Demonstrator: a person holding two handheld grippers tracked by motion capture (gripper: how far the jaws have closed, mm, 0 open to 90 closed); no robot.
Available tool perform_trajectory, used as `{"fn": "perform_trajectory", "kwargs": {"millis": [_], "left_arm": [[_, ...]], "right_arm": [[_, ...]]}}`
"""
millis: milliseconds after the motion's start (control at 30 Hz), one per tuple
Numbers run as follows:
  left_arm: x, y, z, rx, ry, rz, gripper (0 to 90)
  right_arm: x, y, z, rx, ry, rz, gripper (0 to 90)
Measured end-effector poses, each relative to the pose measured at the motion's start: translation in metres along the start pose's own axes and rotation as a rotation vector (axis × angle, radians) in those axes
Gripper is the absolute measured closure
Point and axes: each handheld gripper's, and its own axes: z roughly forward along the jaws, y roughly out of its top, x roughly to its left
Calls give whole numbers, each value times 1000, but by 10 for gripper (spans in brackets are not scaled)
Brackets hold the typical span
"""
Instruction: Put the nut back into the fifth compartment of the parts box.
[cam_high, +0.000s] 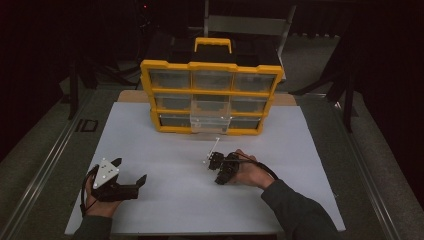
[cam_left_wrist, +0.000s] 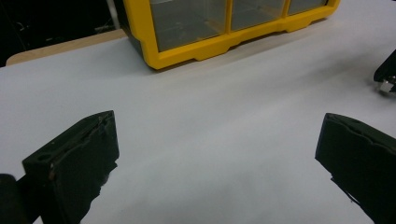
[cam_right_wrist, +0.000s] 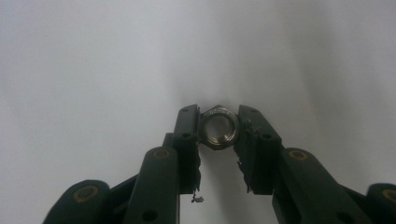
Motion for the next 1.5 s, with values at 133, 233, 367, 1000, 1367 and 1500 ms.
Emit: {"fn": "perform_trajectory", "kwargs": {"millis": [133, 233, 367, 1000, 1367, 1500], "left_arm": [[0, 0, 0, 0, 0, -1, 0], [0, 0, 0, -1, 0, -1, 0], [0, 0, 0, -1, 1, -2, 0], [0, 0, 0, 0, 1, -1, 0], [0, 0, 0, -1, 1, -2, 0], [0, 0, 0, 0, 1, -1, 0]], "right_arm": [[-3, -2, -6, -8, -6, 12, 703], [-5, -3, -12, -14, -16, 20, 703], [-9, -5, -21, -25, -27, 31, 703], [-28, -14, -58, -75, -71, 101, 704], [-35, -13, -77, -100, -99, 116, 704], [-37, -12, -84, -111, -107, 123, 703]]}}
